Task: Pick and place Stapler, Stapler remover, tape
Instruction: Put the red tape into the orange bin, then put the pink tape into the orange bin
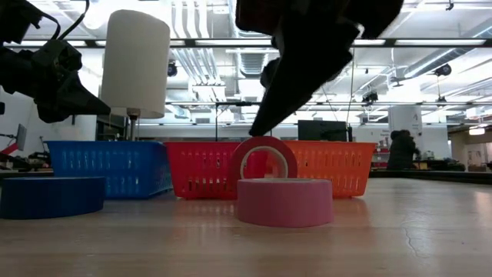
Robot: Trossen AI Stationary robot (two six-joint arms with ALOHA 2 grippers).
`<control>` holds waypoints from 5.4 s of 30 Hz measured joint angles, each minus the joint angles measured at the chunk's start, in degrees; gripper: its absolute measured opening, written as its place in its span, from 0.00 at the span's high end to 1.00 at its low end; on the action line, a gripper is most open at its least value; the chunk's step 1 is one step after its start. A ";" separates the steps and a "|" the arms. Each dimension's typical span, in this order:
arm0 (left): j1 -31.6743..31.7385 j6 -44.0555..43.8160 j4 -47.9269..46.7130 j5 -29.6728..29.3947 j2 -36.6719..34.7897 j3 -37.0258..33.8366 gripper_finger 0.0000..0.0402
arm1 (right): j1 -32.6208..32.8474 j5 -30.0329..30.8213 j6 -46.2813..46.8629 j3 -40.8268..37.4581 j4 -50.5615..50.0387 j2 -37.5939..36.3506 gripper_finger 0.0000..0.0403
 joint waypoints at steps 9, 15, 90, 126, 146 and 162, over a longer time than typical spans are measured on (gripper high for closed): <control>0.00 0.00 -0.01 0.01 0.00 0.00 0.94 | 0.21 -0.57 0.11 3.06 -0.33 2.79 0.44; 0.00 0.00 -0.01 0.00 0.00 0.00 0.94 | 0.77 -1.02 0.30 3.24 -0.41 2.76 0.44; 0.00 0.00 0.01 -0.01 0.20 0.00 0.94 | -4.67 13.47 1.91 6.76 -29.64 -5.41 0.73; 0.00 0.00 0.01 -0.01 0.22 0.00 0.94 | -17.09 4.47 -11.76 -0.16 -26.94 -5.83 0.64; -0.02 0.00 0.01 0.01 0.22 0.00 0.94 | -3.87 -6.68 7.23 7.74 -18.76 -9.60 0.55; -0.06 0.00 -0.01 -0.01 0.22 0.00 0.94 | 6.93 -6.76 9.93 7.74 -10.58 1.25 0.60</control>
